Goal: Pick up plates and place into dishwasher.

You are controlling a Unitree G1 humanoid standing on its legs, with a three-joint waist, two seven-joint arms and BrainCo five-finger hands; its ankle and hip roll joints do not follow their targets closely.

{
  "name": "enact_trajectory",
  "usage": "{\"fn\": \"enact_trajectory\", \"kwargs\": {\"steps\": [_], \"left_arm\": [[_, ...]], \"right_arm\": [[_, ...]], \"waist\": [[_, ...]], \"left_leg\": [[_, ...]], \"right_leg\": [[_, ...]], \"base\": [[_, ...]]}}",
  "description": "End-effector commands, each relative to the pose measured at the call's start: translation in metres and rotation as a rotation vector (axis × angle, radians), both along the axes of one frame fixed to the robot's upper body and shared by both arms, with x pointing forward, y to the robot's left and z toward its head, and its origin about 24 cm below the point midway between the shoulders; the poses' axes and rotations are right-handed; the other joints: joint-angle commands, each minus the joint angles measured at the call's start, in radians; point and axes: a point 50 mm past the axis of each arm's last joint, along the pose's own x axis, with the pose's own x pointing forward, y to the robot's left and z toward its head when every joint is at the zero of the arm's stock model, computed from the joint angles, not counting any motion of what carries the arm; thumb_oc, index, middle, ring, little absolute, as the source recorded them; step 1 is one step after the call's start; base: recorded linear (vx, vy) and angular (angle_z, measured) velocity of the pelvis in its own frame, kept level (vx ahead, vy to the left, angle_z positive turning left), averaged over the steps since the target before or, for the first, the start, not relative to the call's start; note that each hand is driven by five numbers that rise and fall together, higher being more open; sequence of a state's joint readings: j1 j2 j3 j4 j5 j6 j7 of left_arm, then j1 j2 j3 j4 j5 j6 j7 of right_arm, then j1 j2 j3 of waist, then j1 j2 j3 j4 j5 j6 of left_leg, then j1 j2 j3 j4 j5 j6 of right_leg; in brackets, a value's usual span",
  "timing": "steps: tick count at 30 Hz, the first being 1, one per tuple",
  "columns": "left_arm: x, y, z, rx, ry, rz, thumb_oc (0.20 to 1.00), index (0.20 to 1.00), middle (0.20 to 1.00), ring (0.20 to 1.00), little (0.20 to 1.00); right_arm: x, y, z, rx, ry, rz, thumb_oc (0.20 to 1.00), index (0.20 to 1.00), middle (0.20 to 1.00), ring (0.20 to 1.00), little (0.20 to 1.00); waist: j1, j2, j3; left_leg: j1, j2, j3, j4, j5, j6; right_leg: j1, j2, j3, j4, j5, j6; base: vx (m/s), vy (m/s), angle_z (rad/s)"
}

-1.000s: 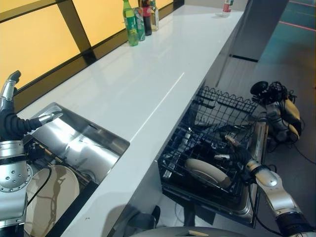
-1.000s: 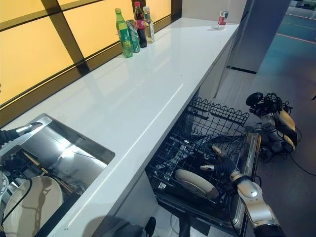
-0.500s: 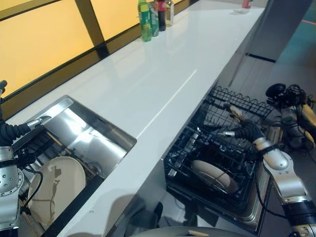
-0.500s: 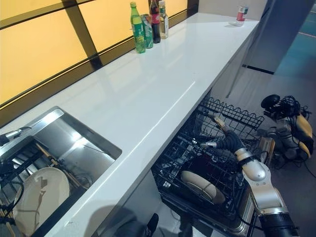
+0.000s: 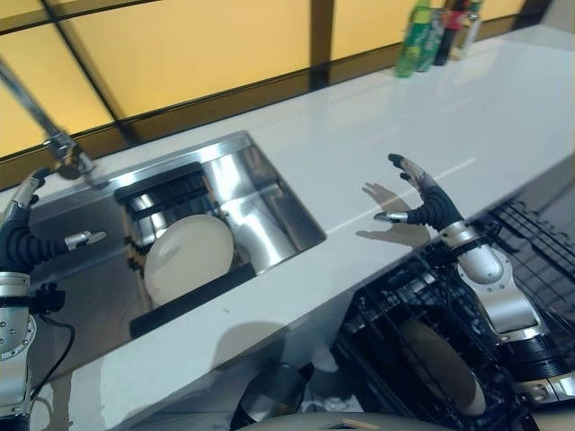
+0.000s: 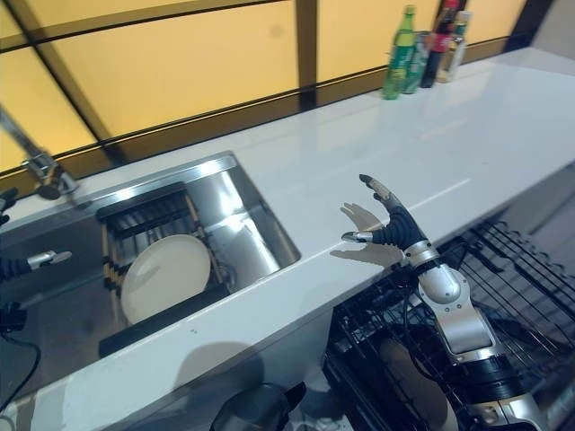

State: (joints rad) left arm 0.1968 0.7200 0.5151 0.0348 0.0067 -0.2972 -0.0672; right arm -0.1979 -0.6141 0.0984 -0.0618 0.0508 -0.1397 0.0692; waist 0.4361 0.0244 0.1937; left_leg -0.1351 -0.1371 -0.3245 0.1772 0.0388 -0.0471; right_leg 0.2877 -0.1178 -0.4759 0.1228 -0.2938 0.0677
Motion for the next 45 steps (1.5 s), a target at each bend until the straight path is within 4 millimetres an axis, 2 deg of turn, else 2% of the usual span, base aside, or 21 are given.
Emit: {"fn": "enact_trajectory", "kwargs": {"steps": [1, 6, 10, 11, 15, 21, 34, 38, 40, 45], "left_arm": [[-0.002, -0.001, 0.008, 0.075, 0.096, -0.130, 1.000, 1.000, 1.000, 1.000, 1.000], [0.002, -0.009, -0.003, 0.096, 0.233, -0.235, 1.000, 1.000, 1.000, 1.000, 1.000], [0.010, -0.011, -0.007, 0.112, 0.279, -0.270, 1.000, 1.000, 1.000, 1.000, 1.000], [0.012, -0.011, -0.007, 0.114, 0.278, -0.270, 1.000, 1.000, 1.000, 1.000, 1.000], [0.014, -0.006, -0.004, 0.122, 0.220, -0.234, 1.000, 1.000, 1.000, 1.000, 1.000], [0.009, 0.001, 0.004, 0.146, 0.077, -0.142, 1.000, 1.000, 1.000, 1.000, 1.000], [0.014, 0.009, 0.004, 0.230, 0.062, -0.038, 1.000, 1.000, 1.000, 1.000, 1.000], [0.020, 0.010, -0.009, 0.241, 0.169, -0.051, 1.000, 1.000, 1.000, 1.000, 1.000], [0.021, 0.011, -0.025, 0.230, 0.272, -0.057, 1.000, 1.000, 1.000, 1.000, 1.000], [0.020, 0.012, -0.051, 0.187, 0.395, -0.045, 1.000, 1.000, 1.000, 1.000, 1.000]], "right_arm": [[-0.001, 0.010, 0.022, -0.009, -0.114, 0.047, 1.000, 1.000, 1.000, 1.000, 1.000], [-0.004, 0.008, 0.021, -0.001, -0.097, 0.060, 1.000, 1.000, 1.000, 1.000, 1.000], [-0.004, 0.007, 0.022, 0.000, -0.079, 0.076, 1.000, 1.000, 1.000, 1.000, 1.000], [-0.004, 0.008, 0.021, -0.001, -0.071, 0.082, 1.000, 1.000, 1.000, 1.000, 1.000], [-0.005, 0.013, 0.015, -0.013, -0.039, 0.108, 1.000, 1.000, 1.000, 1.000, 1.000], [-0.008, 0.009, 0.009, -0.019, -0.019, 0.119, 1.000, 1.000, 1.000, 1.000, 1.000], [-0.011, 0.009, 0.004, -0.034, 0.030, 0.142, 1.000, 1.000, 1.000, 1.000, 1.000], [-0.011, 0.008, 0.003, -0.051, 0.047, 0.152, 1.000, 1.000, 1.000, 1.000, 1.000], [-0.011, 0.007, 0.005, -0.068, 0.057, 0.161, 1.000, 1.000, 1.000, 1.000, 1.000], [-0.009, 0.001, 0.011, -0.106, 0.074, 0.172, 1.000, 1.000, 1.000, 1.000, 1.000]], "waist": [[0.003, 0.010, -0.083], [-0.005, 0.011, -0.093], [-0.014, 0.014, -0.100], [-0.014, 0.027, -0.101], [-0.028, 0.033, -0.094], [-0.054, 0.036, -0.079], [-0.105, 0.057, -0.083], [-0.129, 0.070, -0.078], [-0.145, 0.080, -0.069], [-0.175, 0.099, -0.051]], "left_leg": [[0.037, 0.094, -0.001, -0.109, 0.031, -0.054], [0.041, 0.087, 0.013, -0.113, 0.032, -0.047], [0.036, 0.083, 0.030, -0.112, 0.035, -0.044], [0.024, 0.083, 0.031, -0.106, 0.057, -0.038], [0.022, 0.085, 0.048, -0.102, 0.053, -0.036], [0.004, 0.085, 0.074, -0.085, 0.042, -0.034], [-0.003, 0.086, 0.122, -0.067, 0.026, -0.035], [-0.007, 0.088, 0.144, -0.057, 0.022, -0.035], [-0.013, 0.088, 0.158, -0.048, 0.021, -0.036], [-0.030, 0.089, 0.189, -0.026, 0.021, -0.037]], "right_leg": [[-0.091, -0.010, 0.015, 0.150, 0.026, -0.059], [-0.072, -0.027, 0.012, 0.154, 0.024, -0.044], [-0.062, -0.035, 0.018, 0.149, 0.023, -0.039], [-0.069, -0.038, 0.003, 0.147, 0.050, -0.035], [-0.075, -0.048, 0.009, 0.148, 0.051, -0.032], [-0.093, -0.062, 0.025, 0.141, 0.059, -0.025], [-0.106, -0.085, 0.057, 0.133, 0.072, -0.010], [-0.112, -0.094, 0.072, 0.136, 0.077, -0.005], [-0.120, -0.101, 0.082, 0.140, 0.081, -0.001], [-0.141, -0.112, 0.105, 0.144, 0.094, 0.003]], "base": [[0.04, 0.068, 0.32], [0.11, 0.080, 0.06], [0.14, 0.106, -0.02], [0.10, 0.164, 0.00], [0.10, 0.089, -0.03], [0.06, 0.035, -0.11], [0.07, 0.057, -0.10], [0.07, 0.098, -0.08], [0.06, 0.129, -0.13], [0.07, 0.134, -0.15]]}}
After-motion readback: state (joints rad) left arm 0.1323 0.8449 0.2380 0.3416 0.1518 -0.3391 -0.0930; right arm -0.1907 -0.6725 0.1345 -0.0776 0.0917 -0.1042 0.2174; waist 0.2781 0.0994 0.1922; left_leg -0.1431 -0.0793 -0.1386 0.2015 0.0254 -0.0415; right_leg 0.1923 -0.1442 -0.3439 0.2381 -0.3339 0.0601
